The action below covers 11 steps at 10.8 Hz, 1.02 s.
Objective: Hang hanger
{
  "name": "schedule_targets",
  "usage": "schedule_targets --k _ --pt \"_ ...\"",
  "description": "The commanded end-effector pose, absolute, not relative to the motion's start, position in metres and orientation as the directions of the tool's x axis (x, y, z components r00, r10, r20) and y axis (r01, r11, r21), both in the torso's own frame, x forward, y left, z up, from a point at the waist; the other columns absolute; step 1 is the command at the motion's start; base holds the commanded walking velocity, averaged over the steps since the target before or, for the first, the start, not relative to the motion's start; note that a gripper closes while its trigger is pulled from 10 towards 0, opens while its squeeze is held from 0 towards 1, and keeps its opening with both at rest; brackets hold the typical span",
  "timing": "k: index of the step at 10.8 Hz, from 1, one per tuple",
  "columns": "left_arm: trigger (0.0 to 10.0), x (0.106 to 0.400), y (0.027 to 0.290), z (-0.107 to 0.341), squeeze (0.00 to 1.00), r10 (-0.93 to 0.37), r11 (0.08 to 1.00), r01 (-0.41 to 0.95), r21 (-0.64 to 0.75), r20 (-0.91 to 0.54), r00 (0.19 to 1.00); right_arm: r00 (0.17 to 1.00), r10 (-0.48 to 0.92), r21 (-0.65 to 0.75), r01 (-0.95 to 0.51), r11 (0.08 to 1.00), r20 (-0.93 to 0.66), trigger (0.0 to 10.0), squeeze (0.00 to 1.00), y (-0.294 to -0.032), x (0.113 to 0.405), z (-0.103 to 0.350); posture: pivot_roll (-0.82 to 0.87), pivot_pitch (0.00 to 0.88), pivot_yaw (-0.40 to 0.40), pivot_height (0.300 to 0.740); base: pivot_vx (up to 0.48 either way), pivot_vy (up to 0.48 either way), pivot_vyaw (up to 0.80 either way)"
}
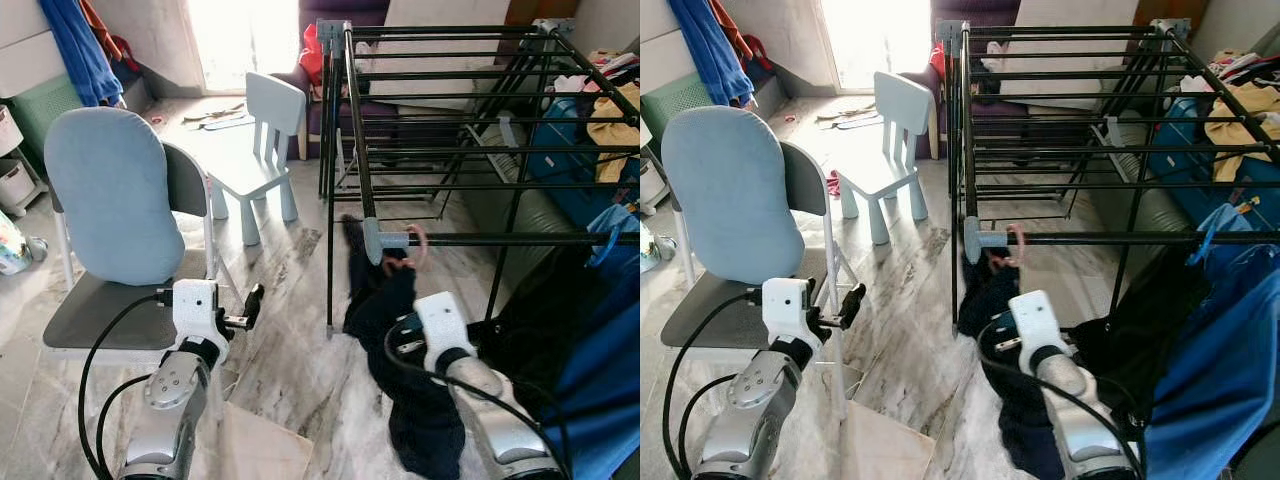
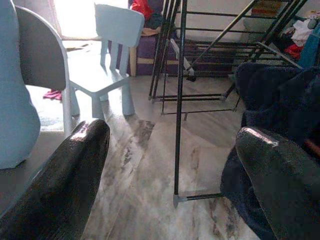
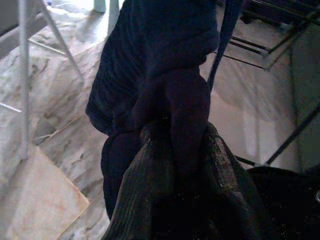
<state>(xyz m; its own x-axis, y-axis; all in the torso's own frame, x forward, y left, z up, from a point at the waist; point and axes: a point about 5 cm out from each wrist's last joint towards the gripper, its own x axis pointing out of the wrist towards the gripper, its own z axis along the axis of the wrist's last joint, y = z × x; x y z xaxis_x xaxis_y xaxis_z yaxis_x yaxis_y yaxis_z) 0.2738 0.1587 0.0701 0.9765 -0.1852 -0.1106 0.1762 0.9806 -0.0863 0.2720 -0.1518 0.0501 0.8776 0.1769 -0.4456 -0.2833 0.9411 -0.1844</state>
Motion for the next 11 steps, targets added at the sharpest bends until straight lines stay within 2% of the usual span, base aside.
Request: schedule_targets --k 1,3,6,10,11 --pt "10.0 0.276 0.157 0.070 0.00 -0.188 0.981 0.179 -0.080 -0.123 0.974 0.879 0.208 -0.189 -0.312 0.931 -0.430 10.0 1.00 -0.147 0.273 0.055 -0.15 0.000 0.012 0.740 0.000 0.000 0.00" --pt "10.0 0.277 0.153 0.072 0.00 -0.197 0.977 0.185 -0.108 -0.123 0.973 0.889 0.174 -0.232 -0.292 0.928 -0.424 10.0 1.00 -0.151 0.273 0.056 -0.15 0.000 0.011 0.740 0.000 0.000 0.00" --pt "10.0 0.273 0.146 0.074 0.00 -0.248 0.965 0.234 -0.116 -0.129 0.960 0.934 0.127 -0.174 -0.193 0.966 -0.334 10.0 1.00 -0.160 0.273 0.069 -0.15 0.000 0.018 0.740 0.000 0.000 0.00" --pt "10.0 0.262 0.159 0.078 0.00 -0.233 0.972 0.226 -0.069 -0.136 0.963 0.966 0.107 -0.138 -0.142 0.980 -0.234 10.0 1.00 -0.166 0.259 0.082 -0.16 0.000 0.021 0.740 0.000 0.000 0.00" --pt "10.0 0.253 0.151 0.081 0.00 -0.326 0.945 0.323 -0.045 -0.163 0.931 0.972 0.102 -0.160 -0.137 0.978 -0.210 10.0 1.00 -0.171 0.249 0.085 -0.17 0.000 0.024 0.740 0.000 0.000 0.00"
